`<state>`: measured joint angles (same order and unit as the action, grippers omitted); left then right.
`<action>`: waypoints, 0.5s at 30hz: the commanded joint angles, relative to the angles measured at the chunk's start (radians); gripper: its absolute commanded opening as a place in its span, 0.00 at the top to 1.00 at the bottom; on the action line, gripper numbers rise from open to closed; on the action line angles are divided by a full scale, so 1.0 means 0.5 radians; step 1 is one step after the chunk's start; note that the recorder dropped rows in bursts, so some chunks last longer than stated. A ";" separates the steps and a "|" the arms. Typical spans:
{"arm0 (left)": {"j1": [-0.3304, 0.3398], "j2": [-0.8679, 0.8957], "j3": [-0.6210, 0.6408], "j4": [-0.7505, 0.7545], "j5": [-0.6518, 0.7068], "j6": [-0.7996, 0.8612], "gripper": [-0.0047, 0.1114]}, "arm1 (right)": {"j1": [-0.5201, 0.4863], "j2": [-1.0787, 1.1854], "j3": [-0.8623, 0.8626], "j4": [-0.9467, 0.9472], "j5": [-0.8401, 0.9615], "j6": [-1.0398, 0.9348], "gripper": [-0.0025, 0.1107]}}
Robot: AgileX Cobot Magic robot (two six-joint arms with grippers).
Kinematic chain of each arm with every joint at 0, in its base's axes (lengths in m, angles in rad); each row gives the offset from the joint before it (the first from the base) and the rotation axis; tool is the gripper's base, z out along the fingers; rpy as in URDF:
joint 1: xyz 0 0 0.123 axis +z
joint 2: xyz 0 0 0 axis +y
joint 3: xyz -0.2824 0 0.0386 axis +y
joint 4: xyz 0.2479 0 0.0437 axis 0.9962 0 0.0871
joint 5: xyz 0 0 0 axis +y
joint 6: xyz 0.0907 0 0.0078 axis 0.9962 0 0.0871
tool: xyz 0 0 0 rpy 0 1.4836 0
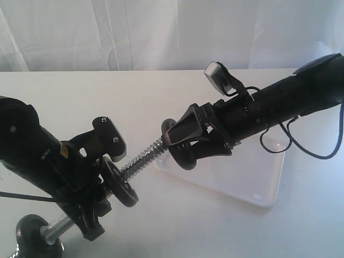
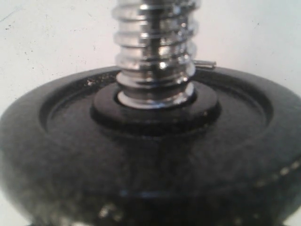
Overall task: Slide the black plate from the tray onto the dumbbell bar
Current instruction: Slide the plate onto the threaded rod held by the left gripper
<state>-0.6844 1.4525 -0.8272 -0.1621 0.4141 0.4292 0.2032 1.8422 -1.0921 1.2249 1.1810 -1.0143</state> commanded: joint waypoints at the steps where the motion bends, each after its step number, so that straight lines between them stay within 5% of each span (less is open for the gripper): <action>1: -0.012 -0.094 -0.047 -0.122 -0.092 -0.010 0.96 | 0.010 -0.023 -0.004 0.179 0.080 -0.007 0.98; 15: -0.012 -0.094 -0.047 -0.130 -0.092 -0.006 0.96 | 0.079 -0.023 -0.004 0.263 0.080 -0.007 0.98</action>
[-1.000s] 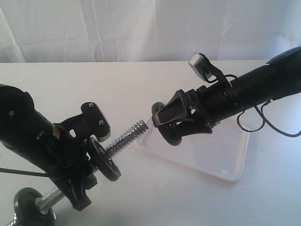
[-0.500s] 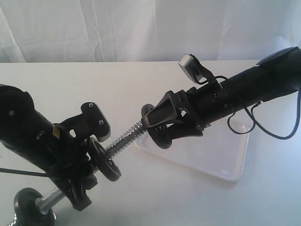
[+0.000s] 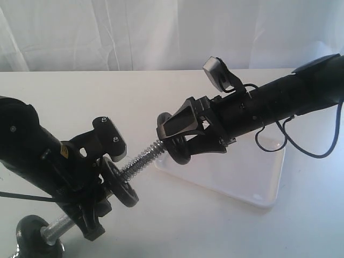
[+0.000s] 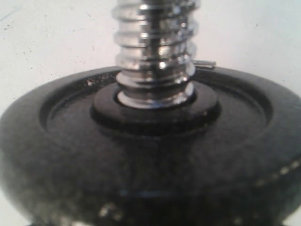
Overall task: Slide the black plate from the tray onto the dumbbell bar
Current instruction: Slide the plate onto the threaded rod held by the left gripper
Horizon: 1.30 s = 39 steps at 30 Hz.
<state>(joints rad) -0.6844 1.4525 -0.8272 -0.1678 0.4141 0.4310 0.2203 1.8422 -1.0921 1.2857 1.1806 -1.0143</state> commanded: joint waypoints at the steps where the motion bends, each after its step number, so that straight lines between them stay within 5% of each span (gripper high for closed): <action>1: -0.012 -0.094 -0.047 -0.119 -0.092 -0.009 0.96 | 0.059 -0.023 -0.004 0.141 0.081 -0.021 0.98; 39: -0.012 -0.054 -0.043 -0.112 -0.078 0.086 0.96 | 0.080 -0.071 -0.004 0.037 0.081 0.050 0.98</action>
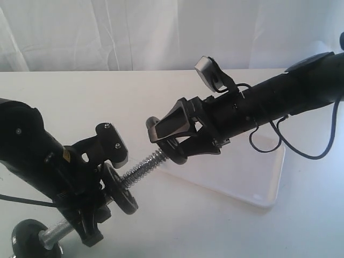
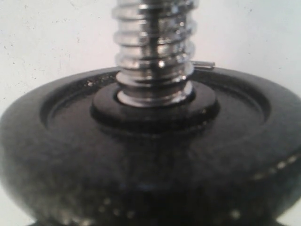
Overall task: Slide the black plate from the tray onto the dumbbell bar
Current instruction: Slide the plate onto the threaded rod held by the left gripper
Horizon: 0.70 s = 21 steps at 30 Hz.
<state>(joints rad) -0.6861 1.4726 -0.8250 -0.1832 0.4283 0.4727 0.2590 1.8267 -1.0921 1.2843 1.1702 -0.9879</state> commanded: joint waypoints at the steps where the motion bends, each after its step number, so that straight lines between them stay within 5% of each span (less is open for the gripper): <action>1: -0.008 -0.105 -0.047 -0.081 -0.106 0.003 0.96 | 0.003 -0.040 -0.004 0.040 0.102 -0.003 0.98; 21: -0.008 -0.117 -0.047 -0.081 -0.098 0.003 0.96 | 0.003 0.107 -0.004 0.069 0.102 0.035 0.98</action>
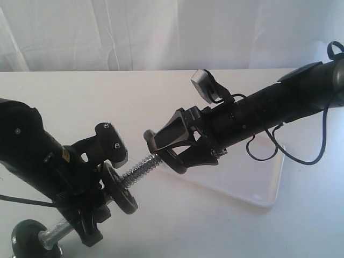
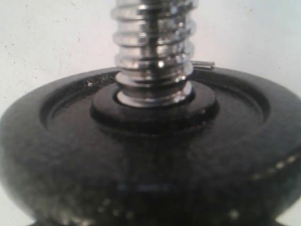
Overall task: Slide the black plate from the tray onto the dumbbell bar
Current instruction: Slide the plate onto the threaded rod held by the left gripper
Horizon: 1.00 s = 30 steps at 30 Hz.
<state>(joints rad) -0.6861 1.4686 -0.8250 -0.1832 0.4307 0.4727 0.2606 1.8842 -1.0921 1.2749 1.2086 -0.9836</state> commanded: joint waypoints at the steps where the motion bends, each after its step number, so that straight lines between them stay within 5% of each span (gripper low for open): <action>1: -0.008 -0.109 -0.047 -0.081 -0.103 0.003 0.96 | -0.001 -0.009 -0.004 0.087 0.025 0.036 0.98; 30: -0.008 -0.109 -0.047 -0.093 -0.134 -0.009 0.96 | 0.189 0.057 0.004 0.125 0.025 0.041 0.98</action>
<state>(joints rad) -0.6861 1.4686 -0.8250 -0.1832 0.4250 0.4727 0.3422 1.9143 -1.0921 1.3010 1.1807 -0.9602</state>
